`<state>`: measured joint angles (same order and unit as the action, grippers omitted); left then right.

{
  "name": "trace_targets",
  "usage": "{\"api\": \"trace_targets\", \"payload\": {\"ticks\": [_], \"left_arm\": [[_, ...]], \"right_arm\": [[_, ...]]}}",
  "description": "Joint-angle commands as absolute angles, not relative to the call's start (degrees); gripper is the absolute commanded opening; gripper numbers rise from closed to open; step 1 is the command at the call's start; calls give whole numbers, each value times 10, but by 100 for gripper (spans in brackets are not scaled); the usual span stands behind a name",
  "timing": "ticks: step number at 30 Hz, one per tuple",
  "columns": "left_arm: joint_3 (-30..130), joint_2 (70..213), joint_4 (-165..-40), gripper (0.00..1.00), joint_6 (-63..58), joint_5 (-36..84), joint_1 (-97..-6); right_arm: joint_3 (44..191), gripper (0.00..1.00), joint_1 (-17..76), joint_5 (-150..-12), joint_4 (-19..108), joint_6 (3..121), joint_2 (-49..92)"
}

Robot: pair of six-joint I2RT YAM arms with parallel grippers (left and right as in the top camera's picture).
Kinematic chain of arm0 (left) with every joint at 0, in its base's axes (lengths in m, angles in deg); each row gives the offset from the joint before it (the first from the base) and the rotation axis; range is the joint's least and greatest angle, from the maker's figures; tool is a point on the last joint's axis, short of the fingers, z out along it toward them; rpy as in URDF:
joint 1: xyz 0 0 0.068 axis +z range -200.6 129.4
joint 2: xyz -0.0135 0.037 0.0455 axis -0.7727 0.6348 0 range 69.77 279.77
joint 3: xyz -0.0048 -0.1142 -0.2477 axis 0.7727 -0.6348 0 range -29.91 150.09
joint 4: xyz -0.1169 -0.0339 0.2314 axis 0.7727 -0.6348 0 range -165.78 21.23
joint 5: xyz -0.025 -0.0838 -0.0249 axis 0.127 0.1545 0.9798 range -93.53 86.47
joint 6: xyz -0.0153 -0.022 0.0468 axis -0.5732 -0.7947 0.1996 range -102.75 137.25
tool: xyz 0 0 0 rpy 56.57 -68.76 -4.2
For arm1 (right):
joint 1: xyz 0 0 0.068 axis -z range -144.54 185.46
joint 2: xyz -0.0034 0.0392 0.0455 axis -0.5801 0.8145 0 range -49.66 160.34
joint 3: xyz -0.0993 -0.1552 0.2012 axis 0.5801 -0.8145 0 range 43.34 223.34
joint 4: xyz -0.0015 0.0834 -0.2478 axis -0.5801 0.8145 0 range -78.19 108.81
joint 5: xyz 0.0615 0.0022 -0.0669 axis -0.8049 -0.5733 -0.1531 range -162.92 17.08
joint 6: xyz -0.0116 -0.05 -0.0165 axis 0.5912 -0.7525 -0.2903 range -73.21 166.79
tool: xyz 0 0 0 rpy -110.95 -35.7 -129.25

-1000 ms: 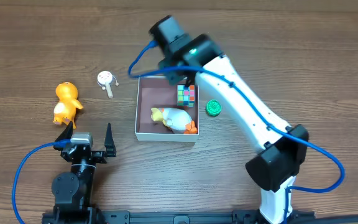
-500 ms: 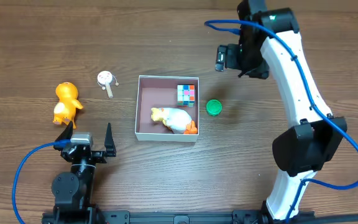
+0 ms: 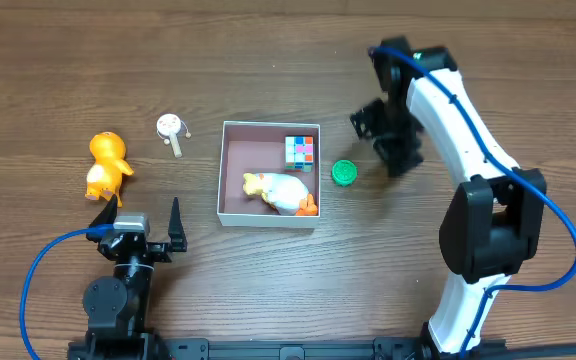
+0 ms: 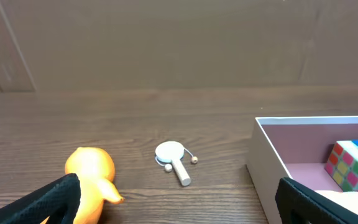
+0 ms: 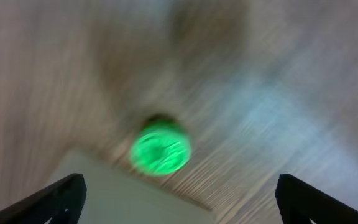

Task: Pack container
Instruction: 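Move the right gripper over the green round toy and lower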

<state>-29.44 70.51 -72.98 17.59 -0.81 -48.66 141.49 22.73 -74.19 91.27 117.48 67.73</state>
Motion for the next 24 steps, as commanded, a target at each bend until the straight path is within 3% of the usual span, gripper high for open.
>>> {"api": "trace_targets", "payload": {"ticks": [1,11,24], "left_arm": [[-296,700,-730,100,181,-10,-483],[-296,700,-730,100,181,-10,-483],[-296,700,-730,100,181,-10,-483]], "right_arm": [[1342,100,231,-731,867,1340,667],[1310,100,178,-738,754,1338,667],[1286,100,152,-730,738,1339,692]]}}
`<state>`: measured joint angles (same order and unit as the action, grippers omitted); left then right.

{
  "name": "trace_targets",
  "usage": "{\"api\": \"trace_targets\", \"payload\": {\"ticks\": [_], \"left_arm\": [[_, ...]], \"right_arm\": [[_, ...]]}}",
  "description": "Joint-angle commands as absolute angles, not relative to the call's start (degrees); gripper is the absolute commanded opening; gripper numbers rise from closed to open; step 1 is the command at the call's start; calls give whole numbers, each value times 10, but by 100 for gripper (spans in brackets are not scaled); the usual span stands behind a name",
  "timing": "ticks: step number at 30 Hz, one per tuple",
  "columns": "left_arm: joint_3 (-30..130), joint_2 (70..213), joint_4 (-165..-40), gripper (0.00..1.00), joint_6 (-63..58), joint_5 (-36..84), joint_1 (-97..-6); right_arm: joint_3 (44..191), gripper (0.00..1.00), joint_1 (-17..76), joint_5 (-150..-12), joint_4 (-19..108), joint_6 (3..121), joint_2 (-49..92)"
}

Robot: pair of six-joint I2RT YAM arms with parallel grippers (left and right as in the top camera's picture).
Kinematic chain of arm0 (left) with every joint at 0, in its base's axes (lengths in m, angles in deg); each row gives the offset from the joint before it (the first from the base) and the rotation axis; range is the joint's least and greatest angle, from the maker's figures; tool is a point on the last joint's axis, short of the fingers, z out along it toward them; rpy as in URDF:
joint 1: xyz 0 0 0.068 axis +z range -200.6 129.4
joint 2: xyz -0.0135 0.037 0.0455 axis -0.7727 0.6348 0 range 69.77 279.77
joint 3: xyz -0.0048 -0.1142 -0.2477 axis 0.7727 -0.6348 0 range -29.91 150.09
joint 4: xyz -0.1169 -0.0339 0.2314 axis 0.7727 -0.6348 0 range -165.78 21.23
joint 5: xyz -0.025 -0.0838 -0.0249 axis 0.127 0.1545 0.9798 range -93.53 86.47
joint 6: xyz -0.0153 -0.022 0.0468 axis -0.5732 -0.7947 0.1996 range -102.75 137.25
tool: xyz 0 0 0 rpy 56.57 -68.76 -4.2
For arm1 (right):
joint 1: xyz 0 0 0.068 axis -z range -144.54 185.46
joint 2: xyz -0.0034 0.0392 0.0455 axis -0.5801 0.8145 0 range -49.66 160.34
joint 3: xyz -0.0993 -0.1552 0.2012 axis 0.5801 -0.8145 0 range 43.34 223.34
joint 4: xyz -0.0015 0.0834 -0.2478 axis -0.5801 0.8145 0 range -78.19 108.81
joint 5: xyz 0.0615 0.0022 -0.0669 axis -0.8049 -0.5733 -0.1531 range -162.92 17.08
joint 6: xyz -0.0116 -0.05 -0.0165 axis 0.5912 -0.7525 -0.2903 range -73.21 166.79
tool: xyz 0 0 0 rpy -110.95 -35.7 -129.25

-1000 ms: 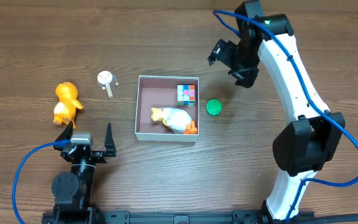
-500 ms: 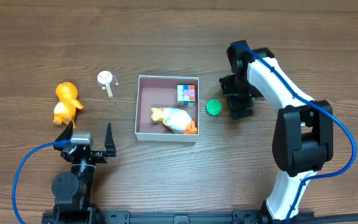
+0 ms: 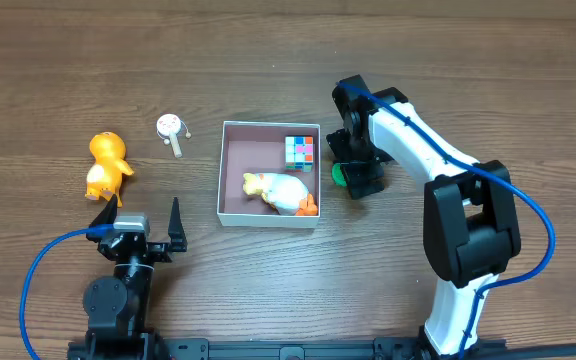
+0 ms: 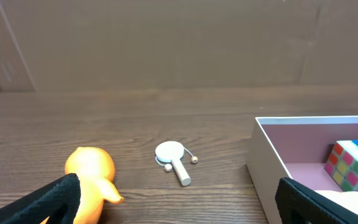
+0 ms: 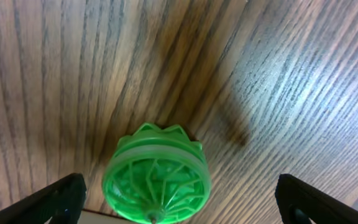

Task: Pack container
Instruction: 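Move the right gripper over the green round toy and lower, then grasp the green toy with the right gripper and lift it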

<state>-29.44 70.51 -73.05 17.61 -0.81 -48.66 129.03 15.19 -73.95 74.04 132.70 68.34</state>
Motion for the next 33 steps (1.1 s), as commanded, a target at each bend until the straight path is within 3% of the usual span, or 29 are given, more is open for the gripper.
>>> {"api": "trace_targets", "payload": {"ticks": [1,30,33], "left_arm": [[-296,700,-730,100,181,-10,-483],[-296,700,-730,100,181,-10,-483],[-296,700,-730,100,181,-10,-483]], "right_arm": [[1286,100,152,-730,737,1339,692],[1258,100,152,-745,699,1338,700],[1258,93,152,-746,695,1338,700]]}}
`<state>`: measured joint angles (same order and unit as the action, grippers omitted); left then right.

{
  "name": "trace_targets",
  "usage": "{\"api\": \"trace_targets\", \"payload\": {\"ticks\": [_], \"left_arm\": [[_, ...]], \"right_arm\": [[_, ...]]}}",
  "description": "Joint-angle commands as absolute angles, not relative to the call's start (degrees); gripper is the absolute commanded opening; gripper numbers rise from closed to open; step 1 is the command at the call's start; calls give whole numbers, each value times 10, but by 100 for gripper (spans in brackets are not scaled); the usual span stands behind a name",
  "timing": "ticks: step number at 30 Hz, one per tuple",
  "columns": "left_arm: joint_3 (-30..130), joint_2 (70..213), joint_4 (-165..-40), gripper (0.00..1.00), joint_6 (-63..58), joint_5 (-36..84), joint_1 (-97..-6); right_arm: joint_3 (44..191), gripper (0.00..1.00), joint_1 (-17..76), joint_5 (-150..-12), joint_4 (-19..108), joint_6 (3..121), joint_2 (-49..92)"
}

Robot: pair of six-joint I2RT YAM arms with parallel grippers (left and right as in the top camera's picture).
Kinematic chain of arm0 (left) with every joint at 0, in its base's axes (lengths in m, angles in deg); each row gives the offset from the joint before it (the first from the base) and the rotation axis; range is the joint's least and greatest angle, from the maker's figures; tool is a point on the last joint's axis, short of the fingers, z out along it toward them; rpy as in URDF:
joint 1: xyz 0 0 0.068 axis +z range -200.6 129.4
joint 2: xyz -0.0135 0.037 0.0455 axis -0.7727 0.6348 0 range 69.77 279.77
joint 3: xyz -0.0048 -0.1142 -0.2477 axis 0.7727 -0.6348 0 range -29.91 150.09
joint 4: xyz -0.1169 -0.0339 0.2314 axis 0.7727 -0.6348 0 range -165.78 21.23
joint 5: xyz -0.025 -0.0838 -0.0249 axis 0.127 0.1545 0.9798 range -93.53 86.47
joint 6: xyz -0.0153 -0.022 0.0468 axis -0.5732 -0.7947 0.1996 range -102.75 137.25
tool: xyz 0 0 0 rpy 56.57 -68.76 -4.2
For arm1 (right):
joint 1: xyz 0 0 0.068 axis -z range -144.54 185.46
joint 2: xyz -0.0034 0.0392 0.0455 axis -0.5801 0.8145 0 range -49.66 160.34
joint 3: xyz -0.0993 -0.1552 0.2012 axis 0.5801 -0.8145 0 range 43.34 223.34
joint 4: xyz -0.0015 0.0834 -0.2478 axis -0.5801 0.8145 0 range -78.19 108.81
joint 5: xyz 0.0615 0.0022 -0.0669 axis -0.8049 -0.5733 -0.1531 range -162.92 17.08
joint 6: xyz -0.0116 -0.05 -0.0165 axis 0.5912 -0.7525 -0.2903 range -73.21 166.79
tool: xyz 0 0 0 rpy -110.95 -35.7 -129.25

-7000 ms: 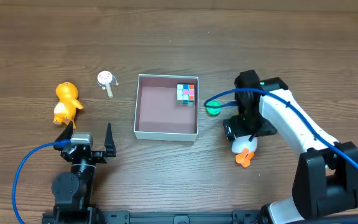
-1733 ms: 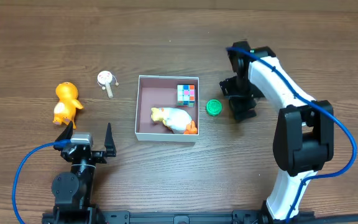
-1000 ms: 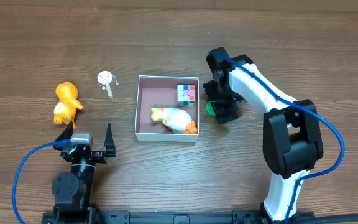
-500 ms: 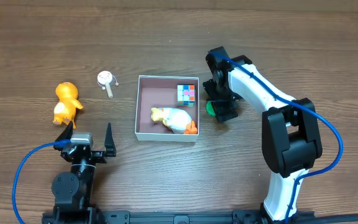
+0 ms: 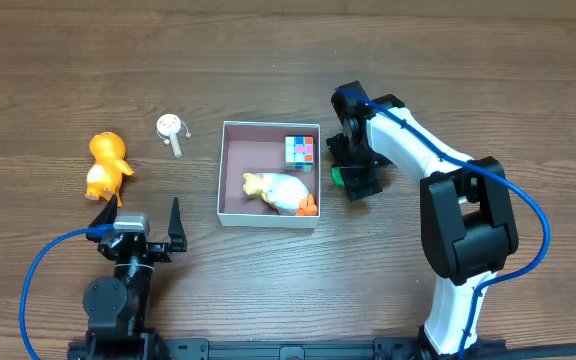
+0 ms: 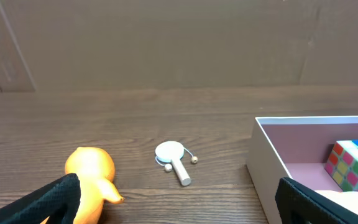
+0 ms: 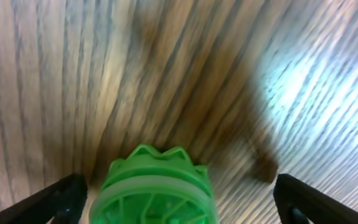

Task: Pack container
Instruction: 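Grasp the green toy with the right gripper and lift it, then lower the green toy into the box beside the cube and release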

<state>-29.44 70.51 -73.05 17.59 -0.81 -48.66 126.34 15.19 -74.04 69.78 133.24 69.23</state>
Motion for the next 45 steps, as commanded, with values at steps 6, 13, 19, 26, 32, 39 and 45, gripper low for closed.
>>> {"api": "trace_targets", "payload": {"ticks": [6,13,19,26,32,39,45], "left_arm": [[-296,700,-730,100,181,-10,-483],[-296,700,-730,100,181,-10,-483],[-296,700,-730,100,181,-10,-483],[-296,700,-730,100,181,-10,-483],[-296,700,-730,100,181,-10,-483],[-296,700,-730,100,181,-10,-483],[-296,700,-730,100,181,-10,-483]], "right_arm": [[1258,67,152,-745,695,1338,700],[1258,51,152,-745,695,1338,700],[1296,44,187,-747,700,1257,699],[1394,44,197,-724,715,1117,699],[1547,41,193,-718,742,946,699],[1619,42,88,-734,766,821,699],[1614,49,-19,-679,762,706,700]]}}
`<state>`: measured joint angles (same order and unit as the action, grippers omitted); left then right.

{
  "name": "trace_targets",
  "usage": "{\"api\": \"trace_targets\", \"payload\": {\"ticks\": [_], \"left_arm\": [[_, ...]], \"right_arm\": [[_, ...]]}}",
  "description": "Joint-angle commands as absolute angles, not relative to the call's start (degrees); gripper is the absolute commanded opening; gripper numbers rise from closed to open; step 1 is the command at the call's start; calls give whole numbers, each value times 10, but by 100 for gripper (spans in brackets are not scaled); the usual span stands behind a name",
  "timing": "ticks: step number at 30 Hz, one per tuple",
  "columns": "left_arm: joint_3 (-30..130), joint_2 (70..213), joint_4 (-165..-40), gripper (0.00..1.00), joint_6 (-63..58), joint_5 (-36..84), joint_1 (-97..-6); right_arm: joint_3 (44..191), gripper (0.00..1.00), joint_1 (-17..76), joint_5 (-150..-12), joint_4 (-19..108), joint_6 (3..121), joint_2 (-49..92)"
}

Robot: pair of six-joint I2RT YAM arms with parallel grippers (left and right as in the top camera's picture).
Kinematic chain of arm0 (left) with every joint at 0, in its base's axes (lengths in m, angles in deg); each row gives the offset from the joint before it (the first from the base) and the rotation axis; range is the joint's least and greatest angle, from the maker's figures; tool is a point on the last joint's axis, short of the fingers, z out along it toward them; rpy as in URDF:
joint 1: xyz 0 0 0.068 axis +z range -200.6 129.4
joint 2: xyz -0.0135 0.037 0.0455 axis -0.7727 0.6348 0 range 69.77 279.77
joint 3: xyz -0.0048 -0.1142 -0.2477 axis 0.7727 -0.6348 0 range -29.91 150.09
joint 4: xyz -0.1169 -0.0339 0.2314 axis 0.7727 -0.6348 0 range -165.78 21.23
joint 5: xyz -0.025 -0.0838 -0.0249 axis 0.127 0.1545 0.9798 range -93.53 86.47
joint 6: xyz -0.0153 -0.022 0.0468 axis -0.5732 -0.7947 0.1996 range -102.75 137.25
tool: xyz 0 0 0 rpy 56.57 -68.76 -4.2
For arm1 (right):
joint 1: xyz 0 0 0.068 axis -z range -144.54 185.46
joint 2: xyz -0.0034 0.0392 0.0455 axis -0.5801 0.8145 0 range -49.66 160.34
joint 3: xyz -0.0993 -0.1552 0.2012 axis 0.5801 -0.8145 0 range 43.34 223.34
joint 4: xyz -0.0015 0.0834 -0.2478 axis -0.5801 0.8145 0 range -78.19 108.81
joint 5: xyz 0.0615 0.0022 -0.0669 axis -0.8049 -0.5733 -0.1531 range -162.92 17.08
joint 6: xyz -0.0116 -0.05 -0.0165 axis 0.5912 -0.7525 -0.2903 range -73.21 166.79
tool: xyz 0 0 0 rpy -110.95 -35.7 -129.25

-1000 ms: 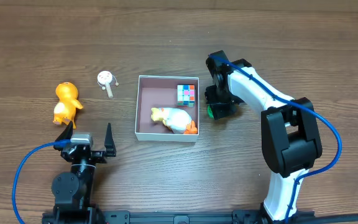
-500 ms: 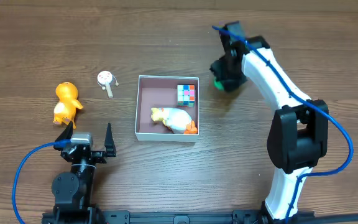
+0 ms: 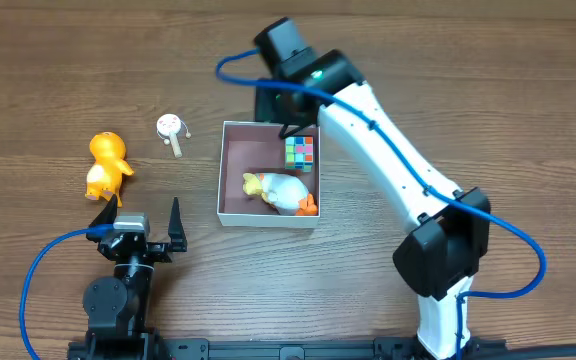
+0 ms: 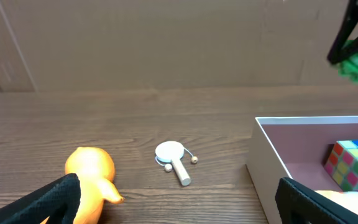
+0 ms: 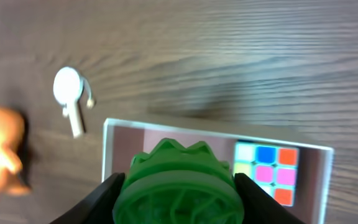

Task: Pack container
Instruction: 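Lower the green toy into the box beside the cube and release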

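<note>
My right gripper (image 5: 176, 194) is shut on a green ridged round toy (image 5: 176, 177) and holds it in the air over the far part of the white box with a pink inside (image 5: 216, 132). In the overhead view the right gripper (image 3: 286, 112) hangs above the box's far rim (image 3: 268, 124) and hides the toy. From the left wrist the green toy shows high at the right. In the box lie a colour cube (image 3: 301, 150) and a white and yellow duck toy (image 3: 283, 190). My left gripper (image 3: 139, 213) stands open near the front, holding nothing.
An orange duck (image 3: 108, 165) lies on the wooden table left of the box, just ahead of the left gripper. A small white paddle drum (image 3: 171, 128) lies between it and the box. The right arm stretches across the table's right half.
The right gripper was down on the table right of the box with its fingers round the green toy. Now it is shut on the toy and holds it above the box's far side.
The open right gripper was above the table to the right of the green toy, then over it, then low with its fingers round it. Now the toy is held up over the box. The left arm, orange duck and paddle drum have stayed put.
</note>
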<state>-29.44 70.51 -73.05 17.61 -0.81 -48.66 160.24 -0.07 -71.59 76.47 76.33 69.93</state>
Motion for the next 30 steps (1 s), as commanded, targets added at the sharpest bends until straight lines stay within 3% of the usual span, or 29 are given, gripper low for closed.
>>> {"api": "trace_targets", "payload": {"ticks": [1,5,19,30], "left_arm": [[-296,700,-730,100,181,-10,-483],[-296,700,-730,100,181,-10,-483],[-296,700,-730,100,181,-10,-483],[-296,700,-730,100,181,-10,-483]], "right_arm": [[1609,49,-25,-671,762,705,700],[1566,53,-27,-660,746,705,700],[1433,53,-29,-687,679,705,700],[1419,61,-29,-687,650,705,702]]}}
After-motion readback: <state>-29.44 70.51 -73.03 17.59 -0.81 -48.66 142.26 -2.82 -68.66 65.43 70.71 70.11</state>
